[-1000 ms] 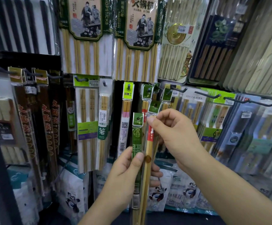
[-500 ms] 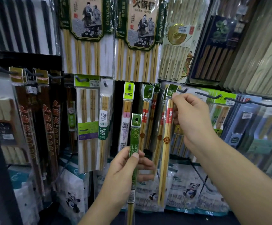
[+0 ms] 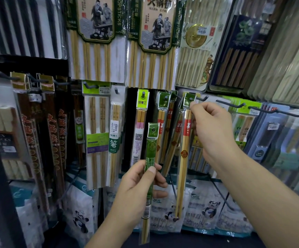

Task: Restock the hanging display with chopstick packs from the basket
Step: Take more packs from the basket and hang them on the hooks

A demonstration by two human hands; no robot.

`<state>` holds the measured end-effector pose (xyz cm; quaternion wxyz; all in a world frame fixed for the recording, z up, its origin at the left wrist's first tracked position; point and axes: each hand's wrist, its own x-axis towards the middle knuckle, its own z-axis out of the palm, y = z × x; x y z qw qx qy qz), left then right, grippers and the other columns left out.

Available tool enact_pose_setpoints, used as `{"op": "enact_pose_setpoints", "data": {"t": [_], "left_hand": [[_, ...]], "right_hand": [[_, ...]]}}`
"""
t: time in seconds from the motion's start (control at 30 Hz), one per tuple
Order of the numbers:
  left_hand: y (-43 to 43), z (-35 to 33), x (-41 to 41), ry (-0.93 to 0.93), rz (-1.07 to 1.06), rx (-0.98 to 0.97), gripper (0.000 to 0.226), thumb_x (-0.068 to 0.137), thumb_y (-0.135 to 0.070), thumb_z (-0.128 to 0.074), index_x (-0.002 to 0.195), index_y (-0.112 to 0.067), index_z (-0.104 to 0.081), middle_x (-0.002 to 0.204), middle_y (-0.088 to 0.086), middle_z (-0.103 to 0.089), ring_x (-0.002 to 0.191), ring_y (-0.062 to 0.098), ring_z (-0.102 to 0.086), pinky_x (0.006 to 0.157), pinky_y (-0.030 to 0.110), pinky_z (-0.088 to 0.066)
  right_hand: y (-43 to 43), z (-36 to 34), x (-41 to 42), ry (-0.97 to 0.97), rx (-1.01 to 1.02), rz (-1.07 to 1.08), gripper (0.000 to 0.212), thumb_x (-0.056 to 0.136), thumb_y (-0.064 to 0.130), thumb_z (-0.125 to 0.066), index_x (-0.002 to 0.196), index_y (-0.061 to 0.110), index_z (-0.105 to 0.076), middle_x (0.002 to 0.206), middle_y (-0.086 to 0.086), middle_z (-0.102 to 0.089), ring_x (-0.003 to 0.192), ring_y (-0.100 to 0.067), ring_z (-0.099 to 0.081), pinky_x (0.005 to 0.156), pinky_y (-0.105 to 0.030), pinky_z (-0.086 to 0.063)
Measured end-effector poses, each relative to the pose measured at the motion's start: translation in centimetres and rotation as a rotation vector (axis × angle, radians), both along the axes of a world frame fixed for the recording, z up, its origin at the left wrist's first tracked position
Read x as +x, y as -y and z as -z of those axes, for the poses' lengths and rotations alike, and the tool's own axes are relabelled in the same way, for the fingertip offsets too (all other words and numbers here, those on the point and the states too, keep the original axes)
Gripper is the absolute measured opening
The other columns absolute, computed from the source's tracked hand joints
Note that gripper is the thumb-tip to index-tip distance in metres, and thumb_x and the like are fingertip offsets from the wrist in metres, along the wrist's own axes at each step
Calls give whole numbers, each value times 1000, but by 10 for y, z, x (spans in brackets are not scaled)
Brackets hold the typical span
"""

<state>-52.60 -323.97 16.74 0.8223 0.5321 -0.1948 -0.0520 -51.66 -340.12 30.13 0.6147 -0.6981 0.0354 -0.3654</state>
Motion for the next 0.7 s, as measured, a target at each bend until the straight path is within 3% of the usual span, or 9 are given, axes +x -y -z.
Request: {"op": "enact_pose_setpoints", "data": {"t": [0.2, 0.3, 0.4, 0.5, 0.6, 0.7], "left_hand": [[0, 0, -2, 9, 6, 21, 32, 106, -14, -48, 92, -22, -76, 81, 12, -68, 82, 28, -69, 71, 44, -63], [0, 1, -2, 9, 5, 25, 29, 104, -17, -51, 92, -23, -77, 81, 10, -68, 82, 27, -69, 70, 41, -62], [0, 2, -1, 6, 3, 22, 20, 92, -33, -59, 93, -25, -78, 81, 7, -67, 81, 24, -69, 71, 41, -63], [0, 2, 0, 11, -18, 43, 23, 84, -42, -62, 97, -32, -79, 77, 8, -66, 75, 24, -72, 73, 42, -64], [2, 1, -1, 23, -26, 59, 26, 84, -41, -63, 105, -40, -78, 74, 5, -68, 75, 22, -73, 75, 40, -64], [5, 0, -3, 72, -29, 66, 24, 88, -33, -65, 107, -43, -77, 78, 1, -72, 79, 18, -72, 71, 31, -63]], "right_hand": [[1, 2, 4, 11, -25, 37, 29, 99, 24, -62, 80, 2, -63, 69, -7, -44, 60, -16, -39, 67, -19, -45], [4, 4, 8, -11, -41, 59, 28, 98, 24, -62, 76, 8, -63, 65, -4, -45, 59, -14, -42, 75, -22, -49], [6, 8, 13, -20, -42, 62, 32, 98, 26, -64, 69, 15, -61, 54, 8, -47, 51, -8, -45, 56, -11, -49], [9, 14, 15, -22, -107, 117, 36, 99, 32, -64, 70, 12, -62, 53, 10, -48, 52, -6, -46, 52, -5, -44], [12, 23, 13, -40, -125, 130, 35, 98, 38, -65, 80, 9, -67, 64, 0, -54, 57, -8, -48, 53, -12, -45], [9, 31, 3, -51, -112, 113, 29, 99, 35, -65, 80, 13, -67, 61, 5, -54, 53, -5, -47, 48, -14, -43]]}}
